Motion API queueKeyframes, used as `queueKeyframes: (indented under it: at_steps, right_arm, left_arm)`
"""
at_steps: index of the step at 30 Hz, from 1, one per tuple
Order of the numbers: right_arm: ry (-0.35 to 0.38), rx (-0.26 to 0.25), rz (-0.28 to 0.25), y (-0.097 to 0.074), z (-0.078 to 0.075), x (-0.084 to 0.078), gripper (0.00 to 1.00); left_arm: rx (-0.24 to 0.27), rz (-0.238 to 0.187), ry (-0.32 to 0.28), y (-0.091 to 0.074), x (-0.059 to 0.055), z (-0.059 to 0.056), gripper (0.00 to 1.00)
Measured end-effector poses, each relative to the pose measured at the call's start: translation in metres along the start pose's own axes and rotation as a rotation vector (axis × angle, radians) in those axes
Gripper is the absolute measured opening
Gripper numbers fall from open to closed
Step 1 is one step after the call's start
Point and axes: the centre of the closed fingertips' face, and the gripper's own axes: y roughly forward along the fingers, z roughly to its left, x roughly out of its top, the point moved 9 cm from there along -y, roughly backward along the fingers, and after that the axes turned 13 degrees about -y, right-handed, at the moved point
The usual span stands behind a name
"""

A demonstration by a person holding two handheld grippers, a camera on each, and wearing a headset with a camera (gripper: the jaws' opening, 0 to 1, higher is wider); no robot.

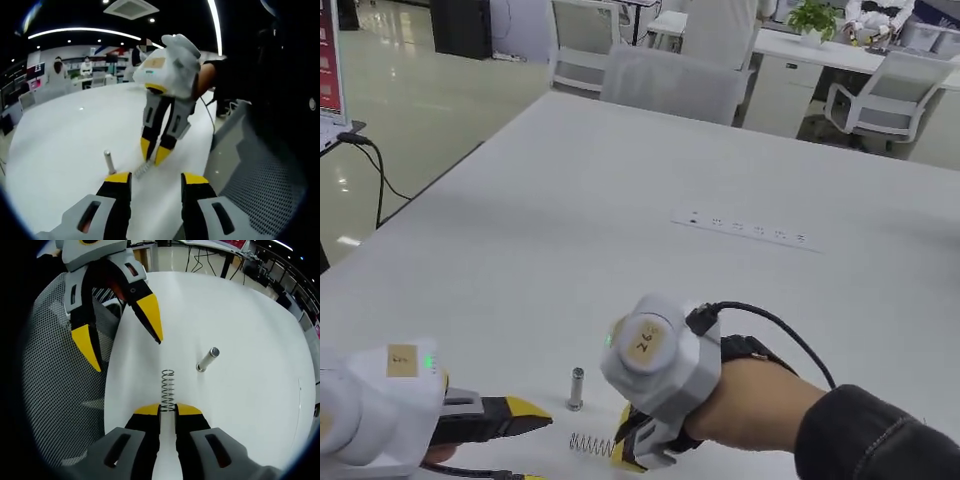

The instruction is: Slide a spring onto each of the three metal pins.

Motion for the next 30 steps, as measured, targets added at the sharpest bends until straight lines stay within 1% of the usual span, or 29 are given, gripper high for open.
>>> queueKeyframes:
  at_steps: [4, 11, 16, 23, 26, 30]
  right_arm:
    - [0.009, -0.008, -0.009, -0.012, 0.005, -0.004, 0.08]
    - [0.024, -0.021, -0.031, -0.034, 0.017, -0.01, 0.08]
    - [0.03, -0.04, -0.031, -0.046, 0.024, -0.013, 0.08]
    - [0.034, -0.054, -0.032, -0.059, 0.029, -0.014, 0.08]
    - [0.029, -0.054, -0.028, -0.063, 0.032, -0.012, 0.08]
    - [0.021, -0.059, -0.026, -0.066, 0.034, -0.01, 0.08]
  left_arm:
    - [-0.019, 0.013, 0.012, 0.003, 0.001, 0.001, 0.33]
    - [-0.045, 0.018, 0.031, 0.008, 0.008, 0.006, 0.32]
    - [-0.073, 0.026, 0.05, 0.012, 0.013, 0.002, 0.31]
    - [-0.133, 0.034, 0.083, 0.022, 0.022, -0.004, 0.29]
    - [-0.16, 0.023, 0.087, 0.025, 0.026, -0.006, 0.28]
    - [-0.18, 0.01, 0.093, 0.028, 0.03, -0.009, 0.25]
